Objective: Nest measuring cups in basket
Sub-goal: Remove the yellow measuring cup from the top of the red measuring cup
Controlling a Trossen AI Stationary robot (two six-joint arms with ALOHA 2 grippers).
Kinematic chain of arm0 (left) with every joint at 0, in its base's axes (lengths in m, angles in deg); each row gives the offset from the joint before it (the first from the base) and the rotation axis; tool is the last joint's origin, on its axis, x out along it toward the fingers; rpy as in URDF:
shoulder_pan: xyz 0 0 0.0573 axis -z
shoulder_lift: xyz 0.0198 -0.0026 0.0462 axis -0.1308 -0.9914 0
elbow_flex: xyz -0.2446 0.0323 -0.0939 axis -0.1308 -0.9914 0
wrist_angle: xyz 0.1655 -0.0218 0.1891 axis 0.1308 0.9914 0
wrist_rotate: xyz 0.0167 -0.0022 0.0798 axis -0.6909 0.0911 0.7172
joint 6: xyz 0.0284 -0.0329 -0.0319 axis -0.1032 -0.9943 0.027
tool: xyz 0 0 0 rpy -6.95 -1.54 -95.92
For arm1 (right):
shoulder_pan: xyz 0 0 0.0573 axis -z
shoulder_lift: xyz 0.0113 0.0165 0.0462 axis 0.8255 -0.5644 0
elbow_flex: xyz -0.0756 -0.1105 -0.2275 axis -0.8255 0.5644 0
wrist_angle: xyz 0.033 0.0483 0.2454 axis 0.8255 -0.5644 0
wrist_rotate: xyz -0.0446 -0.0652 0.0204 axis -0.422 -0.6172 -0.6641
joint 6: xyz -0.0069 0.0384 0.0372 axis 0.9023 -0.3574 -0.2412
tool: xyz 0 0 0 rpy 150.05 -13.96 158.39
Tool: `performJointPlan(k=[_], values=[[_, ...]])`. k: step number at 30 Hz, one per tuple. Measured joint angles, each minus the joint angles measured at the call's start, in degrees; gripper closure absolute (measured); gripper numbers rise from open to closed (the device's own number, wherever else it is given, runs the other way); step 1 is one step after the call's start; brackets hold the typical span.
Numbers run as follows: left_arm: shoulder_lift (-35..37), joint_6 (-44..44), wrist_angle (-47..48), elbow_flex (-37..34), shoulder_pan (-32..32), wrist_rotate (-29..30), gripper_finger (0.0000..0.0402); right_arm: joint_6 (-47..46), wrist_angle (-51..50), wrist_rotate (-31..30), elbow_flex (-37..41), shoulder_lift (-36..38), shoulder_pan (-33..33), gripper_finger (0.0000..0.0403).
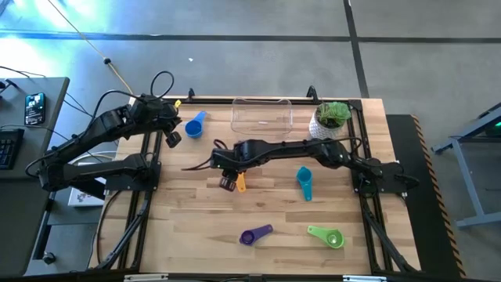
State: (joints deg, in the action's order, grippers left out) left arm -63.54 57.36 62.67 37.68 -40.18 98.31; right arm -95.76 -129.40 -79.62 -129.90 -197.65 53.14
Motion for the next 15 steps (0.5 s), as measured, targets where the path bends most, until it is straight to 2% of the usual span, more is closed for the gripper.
performJointPlan(k=[15], values=[[0.0, -0.02, -0.01, -0.02, 0.0, 0.61, 0.0367, -3.02, 0.25, 5.44, 0.03, -2.86, 1.67, 0.027]])
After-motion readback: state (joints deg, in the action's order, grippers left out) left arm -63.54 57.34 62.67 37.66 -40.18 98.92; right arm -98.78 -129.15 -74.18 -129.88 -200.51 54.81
